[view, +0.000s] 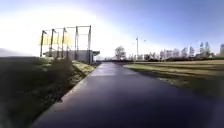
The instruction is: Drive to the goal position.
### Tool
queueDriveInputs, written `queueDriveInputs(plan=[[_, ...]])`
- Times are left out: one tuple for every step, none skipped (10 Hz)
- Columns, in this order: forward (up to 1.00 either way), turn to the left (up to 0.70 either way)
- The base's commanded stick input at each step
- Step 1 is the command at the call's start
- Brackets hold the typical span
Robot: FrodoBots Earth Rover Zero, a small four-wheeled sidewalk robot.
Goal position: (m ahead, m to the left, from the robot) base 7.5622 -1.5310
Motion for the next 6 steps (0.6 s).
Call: queueDriveInputs(plan=[[1.0,-0.02],[1.0,-0.02],[1.0,-0.02],[1.0,-0.02],[1.0,-0.02],[1.0,-0.02]])
